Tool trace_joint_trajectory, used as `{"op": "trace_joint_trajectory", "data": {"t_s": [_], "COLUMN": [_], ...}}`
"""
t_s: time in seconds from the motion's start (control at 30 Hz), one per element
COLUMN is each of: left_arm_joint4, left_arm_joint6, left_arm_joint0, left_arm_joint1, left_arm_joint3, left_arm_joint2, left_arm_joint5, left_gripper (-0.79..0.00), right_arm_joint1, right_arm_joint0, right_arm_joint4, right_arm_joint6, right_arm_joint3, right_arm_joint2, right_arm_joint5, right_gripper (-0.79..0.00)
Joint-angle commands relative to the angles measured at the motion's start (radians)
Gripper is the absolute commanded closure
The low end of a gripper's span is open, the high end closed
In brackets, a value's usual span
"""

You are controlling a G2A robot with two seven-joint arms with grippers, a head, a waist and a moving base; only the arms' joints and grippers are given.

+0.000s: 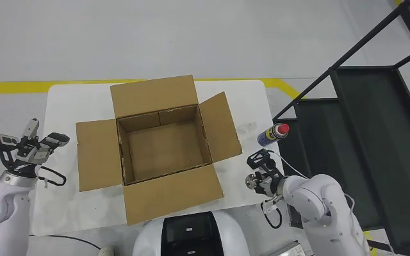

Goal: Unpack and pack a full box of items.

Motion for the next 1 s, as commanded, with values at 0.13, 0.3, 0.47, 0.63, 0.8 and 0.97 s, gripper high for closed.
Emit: {"op": "trace_joint_trajectory", "data": {"t_s": [0.13,0.3,0.47,0.63,0.8,0.97], "left_arm_joint4": [0.0,0.0,0.0,0.0,0.0,0.0], "left_arm_joint6": [0.0,0.0,0.0,0.0,0.0,0.0], "left_arm_joint0": [0.0,0.0,0.0,0.0,0.0,0.0], "left_arm_joint1": [0.0,0.0,0.0,0.0,0.0,0.0], "left_arm_joint3": [0.0,0.0,0.0,0.0,0.0,0.0], "left_arm_joint2": [0.0,0.0,0.0,0.0,0.0,0.0], "left_arm_joint5": [0.0,0.0,0.0,0.0,0.0,0.0], "left_gripper": [-0.785,-0.785,-0.785,-0.785,-0.785,-0.785], "right_arm_joint1": [0.004,0.006,0.008,0.009,0.011,0.011], "right_arm_joint0": [-0.014,0.006,0.027,0.053,0.077,0.101], "right_arm_joint4": [-0.108,-0.182,-0.2,-0.197,-0.195,-0.22], "right_arm_joint6": [-0.077,-0.135,-0.208,-0.245,-0.255,-0.255], "right_arm_joint3": [0.082,0.162,0.249,0.306,0.336,0.37], "right_arm_joint2": [-0.075,-0.117,-0.133,-0.14,-0.147,-0.16], "right_arm_joint5": [-0.013,-0.007,-0.002,0.006,0.024,0.054], "right_gripper": [0.0,0.0,0.0,0.0,0.0,0.0]}}
